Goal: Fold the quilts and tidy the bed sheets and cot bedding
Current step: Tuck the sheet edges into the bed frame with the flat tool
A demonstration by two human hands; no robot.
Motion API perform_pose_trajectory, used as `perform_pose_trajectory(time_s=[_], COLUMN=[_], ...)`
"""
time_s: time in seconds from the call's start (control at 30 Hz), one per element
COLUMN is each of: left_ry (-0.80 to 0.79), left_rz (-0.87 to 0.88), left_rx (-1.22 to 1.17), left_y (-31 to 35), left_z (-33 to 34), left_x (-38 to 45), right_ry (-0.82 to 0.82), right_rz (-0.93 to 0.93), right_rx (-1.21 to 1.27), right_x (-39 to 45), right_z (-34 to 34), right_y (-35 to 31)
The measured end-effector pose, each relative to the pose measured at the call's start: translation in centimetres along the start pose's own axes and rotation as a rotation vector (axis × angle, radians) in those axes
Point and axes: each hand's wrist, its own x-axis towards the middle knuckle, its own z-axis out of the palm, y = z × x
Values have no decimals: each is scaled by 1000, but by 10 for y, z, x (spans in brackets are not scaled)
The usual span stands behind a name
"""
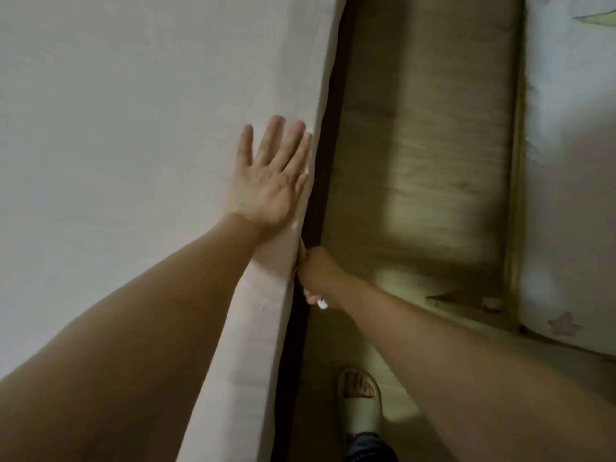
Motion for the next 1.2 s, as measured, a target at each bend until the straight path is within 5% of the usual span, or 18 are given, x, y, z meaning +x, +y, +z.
perform_pose_trajectory(time_s=[0.23, 0.43, 0.63, 0.8, 0.93, 1.2], left_ry=[-33, -219, -453, -656, -953, -643], left_rz=[58, 191, 296, 329, 184, -119], left_rx=[64, 158, 279, 131, -166, -311], left_y=[15, 38, 61, 75, 57, -25], left_z=[3, -8, -21, -53, -116, -315], left_x=[-42, -118, -215, -314, -376, -495], right_ry=[-81, -4, 5, -38, 28, 189], right_rz=[100, 169, 48, 181, 194, -248], right_rx=[39, 62, -23, 88, 147, -310], right_x=[-29, -64, -113, -196, -284, -474], right_z=[70, 86, 106, 98, 83, 129], right_y=[75, 85, 111, 142, 150, 74])
